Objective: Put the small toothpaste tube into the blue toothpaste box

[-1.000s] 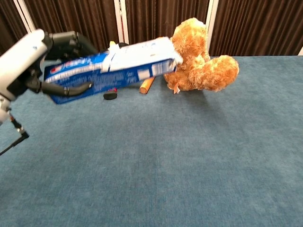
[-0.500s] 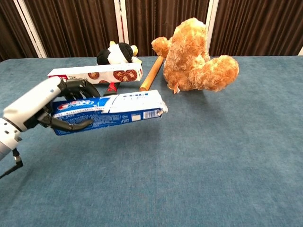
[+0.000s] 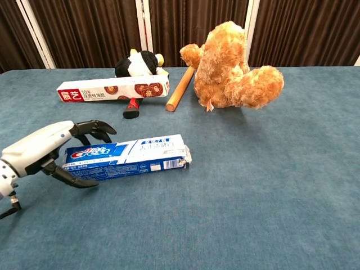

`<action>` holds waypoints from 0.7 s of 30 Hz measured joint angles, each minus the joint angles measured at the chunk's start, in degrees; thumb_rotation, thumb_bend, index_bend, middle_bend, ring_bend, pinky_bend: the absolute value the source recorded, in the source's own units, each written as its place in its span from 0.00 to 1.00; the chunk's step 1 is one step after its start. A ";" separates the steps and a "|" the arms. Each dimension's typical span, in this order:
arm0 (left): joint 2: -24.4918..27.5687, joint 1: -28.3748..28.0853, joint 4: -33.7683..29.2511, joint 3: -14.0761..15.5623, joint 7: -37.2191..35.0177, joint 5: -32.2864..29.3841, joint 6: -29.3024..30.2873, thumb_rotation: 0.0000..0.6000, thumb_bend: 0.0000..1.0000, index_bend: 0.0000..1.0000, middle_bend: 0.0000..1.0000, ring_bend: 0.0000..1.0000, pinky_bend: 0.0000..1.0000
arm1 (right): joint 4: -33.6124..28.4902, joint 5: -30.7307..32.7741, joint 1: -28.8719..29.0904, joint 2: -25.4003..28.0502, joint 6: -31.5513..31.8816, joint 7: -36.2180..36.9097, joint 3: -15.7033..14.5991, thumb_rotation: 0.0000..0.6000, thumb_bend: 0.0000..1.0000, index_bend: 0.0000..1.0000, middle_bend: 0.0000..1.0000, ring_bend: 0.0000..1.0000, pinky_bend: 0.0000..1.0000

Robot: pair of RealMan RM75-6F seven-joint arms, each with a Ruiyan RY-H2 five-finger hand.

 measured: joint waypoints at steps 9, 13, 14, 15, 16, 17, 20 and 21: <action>11.38 0.18 -16.08 -0.30 8.24 -0.25 -0.49 1.00 0.07 0.05 0.10 0.06 0.13 | -4.55 1.33 -2.15 -0.22 -0.22 -0.81 -0.95 1.00 0.41 0.16 0.37 0.23 0.12; 17.62 0.90 -24.76 -1.79 12.74 -1.81 0.60 1.00 0.07 0.05 0.09 0.06 0.13 | -8.18 3.50 -4.62 -0.17 -1.03 -1.82 -2.27 1.00 0.41 0.16 0.35 0.22 0.12; 19.68 1.35 -27.30 -2.36 14.22 -2.47 1.31 1.00 0.07 0.05 0.09 0.06 0.13 | -9.18 4.12 -5.28 -0.16 -1.27 -1.98 -2.66 1.00 0.41 0.16 0.34 0.22 0.12; 21.29 1.76 -29.02 -2.74 15.33 -2.96 1.95 1.00 0.07 0.05 0.09 0.06 0.13 | -10.24 4.80 -5.98 -0.15 -1.56 -2.12 -3.11 1.00 0.41 0.16 0.32 0.20 0.12; 22.89 2.23 -30.48 -3.08 16.40 -3.41 2.64 1.00 0.07 0.05 0.09 0.06 0.13 | -11.73 5.88 -7.09 -0.14 -1.99 -2.17 -3.85 1.00 0.41 0.16 0.30 0.19 0.12; 25.01 2.98 -32.13 -3.41 17.71 -3.98 3.62 1.00 0.07 0.05 0.09 0.06 0.13 | -12.81 6.73 -8.04 -0.14 -2.34 -2.12 -4.53 1.00 0.41 0.14 0.27 0.17 0.12; 29.84 5.44 -35.30 -3.68 20.01 -5.04 6.27 1.00 0.07 0.04 0.06 0.05 0.10 | -16.00 9.71 -11.48 -0.17 -3.66 -1.49 -7.32 1.00 0.41 0.06 0.16 0.07 0.09; 31.49 6.64 -36.08 -3.55 20.59 -5.29 7.35 1.00 0.07 0.04 0.04 0.03 0.07 | -16.87 10.59 -12.45 -0.20 -4.07 -1.16 -8.19 1.00 0.41 0.03 0.12 0.04 0.08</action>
